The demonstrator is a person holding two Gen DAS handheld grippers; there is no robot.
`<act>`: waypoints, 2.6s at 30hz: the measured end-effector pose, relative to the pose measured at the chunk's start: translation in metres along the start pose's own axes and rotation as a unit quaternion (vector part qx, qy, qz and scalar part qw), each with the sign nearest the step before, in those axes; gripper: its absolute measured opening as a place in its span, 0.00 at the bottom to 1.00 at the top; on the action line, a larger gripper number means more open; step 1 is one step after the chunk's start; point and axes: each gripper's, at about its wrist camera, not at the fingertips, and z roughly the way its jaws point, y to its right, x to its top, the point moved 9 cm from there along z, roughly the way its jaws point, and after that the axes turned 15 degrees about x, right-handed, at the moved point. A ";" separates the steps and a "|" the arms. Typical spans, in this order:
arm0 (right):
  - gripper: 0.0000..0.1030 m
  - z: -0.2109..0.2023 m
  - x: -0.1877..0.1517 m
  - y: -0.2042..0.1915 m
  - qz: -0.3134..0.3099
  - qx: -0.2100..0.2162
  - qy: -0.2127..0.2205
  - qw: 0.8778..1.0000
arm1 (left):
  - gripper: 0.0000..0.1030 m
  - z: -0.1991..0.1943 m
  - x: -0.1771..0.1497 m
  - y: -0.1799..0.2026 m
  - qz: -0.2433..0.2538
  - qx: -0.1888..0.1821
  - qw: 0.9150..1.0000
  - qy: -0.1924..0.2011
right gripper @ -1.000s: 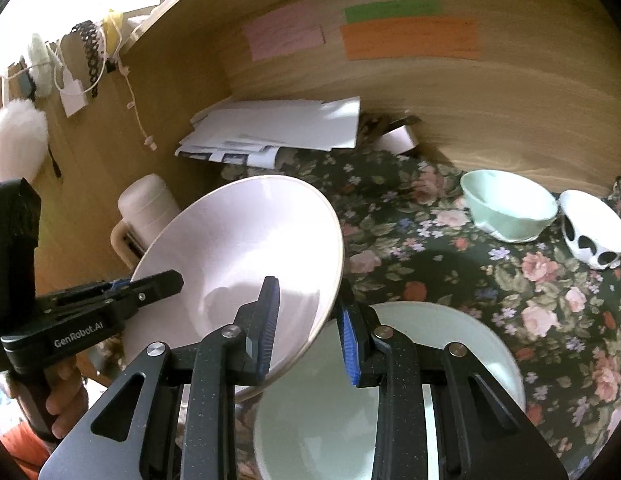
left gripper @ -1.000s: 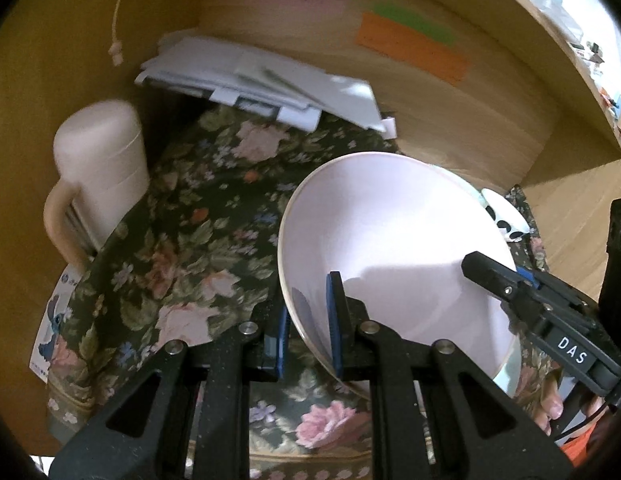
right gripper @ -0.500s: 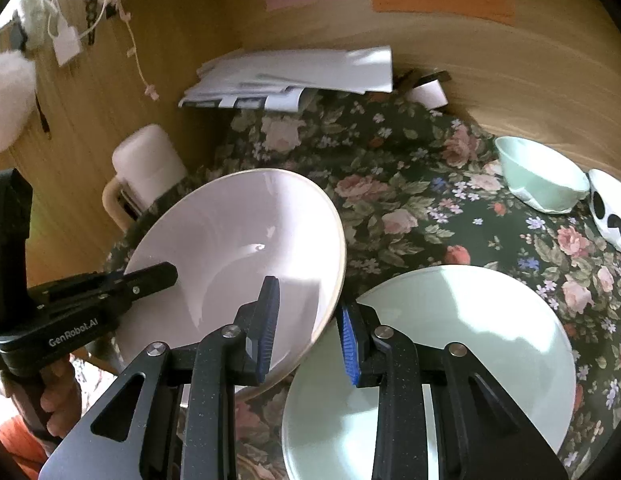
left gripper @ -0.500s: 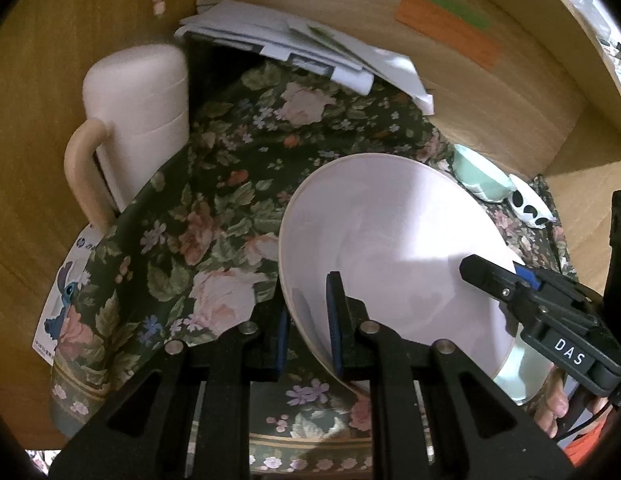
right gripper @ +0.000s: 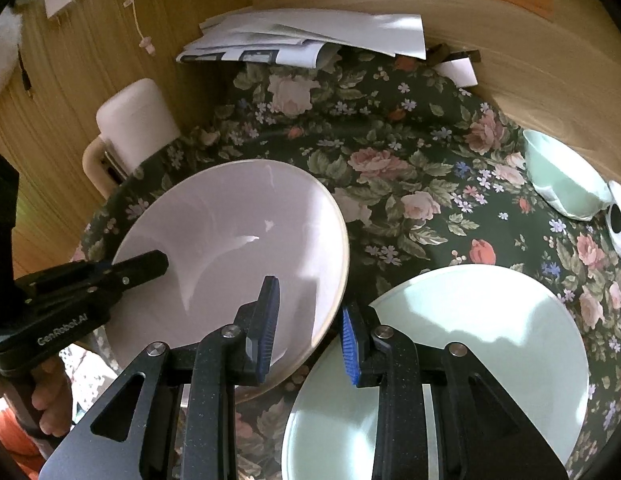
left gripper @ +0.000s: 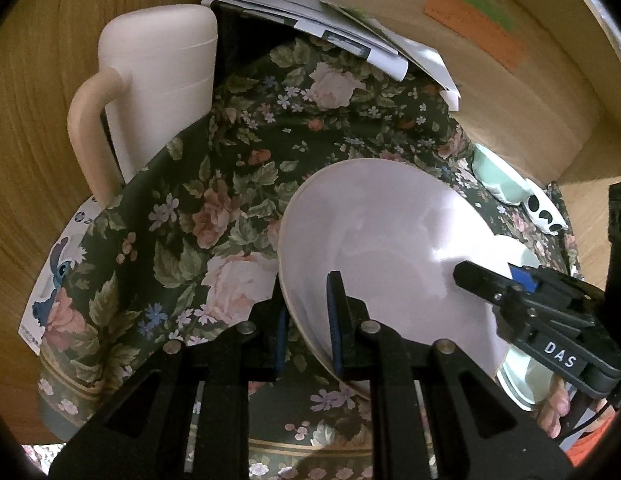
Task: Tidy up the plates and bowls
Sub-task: 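Lower the pink bowl onto the cloth and open both tools, then move both tools to the rim of the mint-green bowl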
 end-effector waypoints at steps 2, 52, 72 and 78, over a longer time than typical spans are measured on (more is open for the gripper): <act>0.26 0.002 -0.002 0.002 0.004 0.005 -0.004 1.000 | 0.17 -0.001 0.001 0.001 0.005 -0.001 1.000 0.005; 0.73 -0.196 0.033 0.147 0.051 -0.110 0.211 0.970 | 0.92 -0.082 0.102 0.174 0.070 -0.035 0.983 0.169; 0.50 -0.109 0.035 0.273 0.170 -0.073 0.136 0.973 | 0.92 0.030 0.129 0.235 0.103 0.015 0.993 0.063; 0.43 -0.095 0.035 0.283 0.190 -0.065 0.123 0.972 | 0.92 0.040 0.128 0.238 0.114 0.023 0.992 0.058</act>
